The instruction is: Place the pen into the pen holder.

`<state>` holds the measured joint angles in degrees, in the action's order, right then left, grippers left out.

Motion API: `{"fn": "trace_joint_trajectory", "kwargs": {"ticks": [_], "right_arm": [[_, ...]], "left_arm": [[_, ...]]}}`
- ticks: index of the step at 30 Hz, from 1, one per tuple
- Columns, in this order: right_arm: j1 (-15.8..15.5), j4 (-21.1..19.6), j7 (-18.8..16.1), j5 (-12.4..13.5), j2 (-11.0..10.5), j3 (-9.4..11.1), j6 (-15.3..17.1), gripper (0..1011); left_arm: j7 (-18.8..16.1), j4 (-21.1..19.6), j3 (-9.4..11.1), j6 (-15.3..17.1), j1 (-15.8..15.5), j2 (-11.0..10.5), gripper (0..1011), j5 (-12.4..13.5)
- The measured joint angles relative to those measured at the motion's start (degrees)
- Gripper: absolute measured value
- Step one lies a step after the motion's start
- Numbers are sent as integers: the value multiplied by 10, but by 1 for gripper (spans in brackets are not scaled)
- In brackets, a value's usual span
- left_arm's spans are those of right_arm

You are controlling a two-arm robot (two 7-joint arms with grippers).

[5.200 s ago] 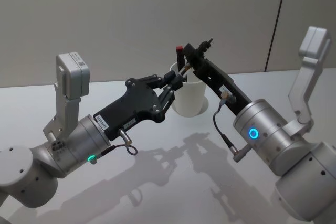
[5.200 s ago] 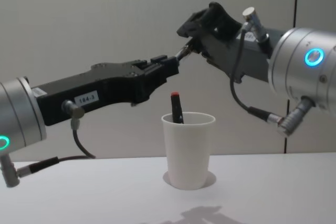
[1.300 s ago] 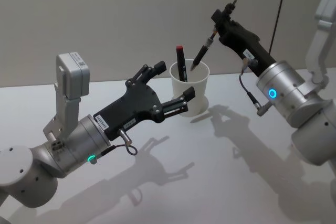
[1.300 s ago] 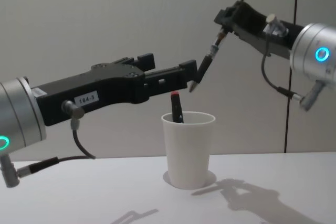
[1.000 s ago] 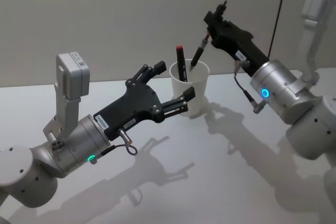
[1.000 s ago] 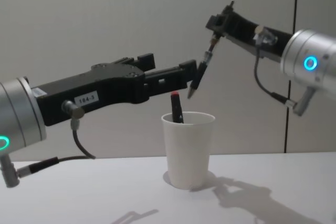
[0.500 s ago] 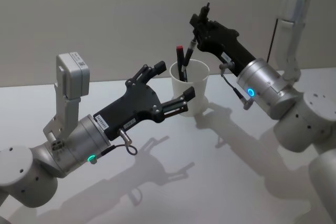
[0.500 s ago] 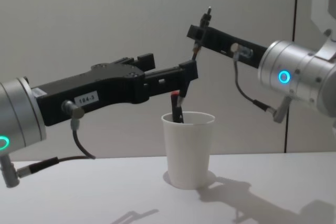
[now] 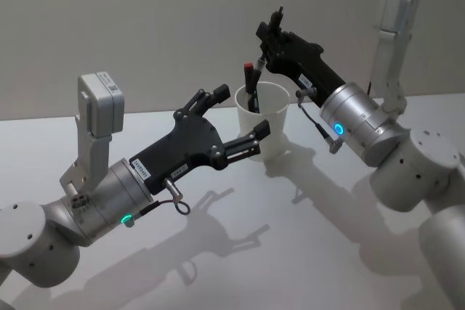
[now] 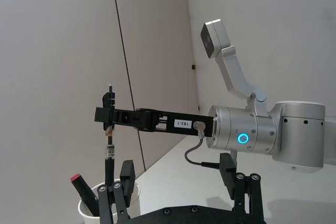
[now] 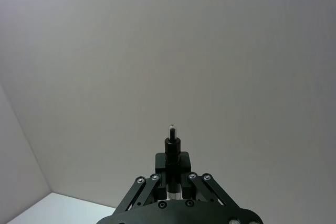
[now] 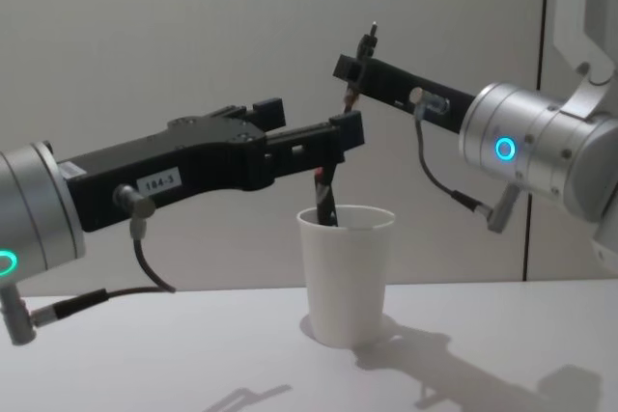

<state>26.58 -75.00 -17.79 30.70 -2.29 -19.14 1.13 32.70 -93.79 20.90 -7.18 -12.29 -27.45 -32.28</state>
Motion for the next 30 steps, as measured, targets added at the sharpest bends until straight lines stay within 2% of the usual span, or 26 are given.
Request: {"fn": "trace_joint_trajectory", "kwargs": {"ticks": [12, 17, 30], "right_arm": [[-13, -32, 51, 4, -1, -4, 35, 131], [-14, -42, 72, -4, -1, -5, 49, 131], [-9, -49, 93, -33, 1, -9, 71, 131]], "left_arm": [[0, 0, 0, 0, 0, 0, 1001, 0], [0, 0, 0, 0, 0, 0, 1001, 0], [0, 0, 0, 0, 0, 0, 1001, 0]]}}
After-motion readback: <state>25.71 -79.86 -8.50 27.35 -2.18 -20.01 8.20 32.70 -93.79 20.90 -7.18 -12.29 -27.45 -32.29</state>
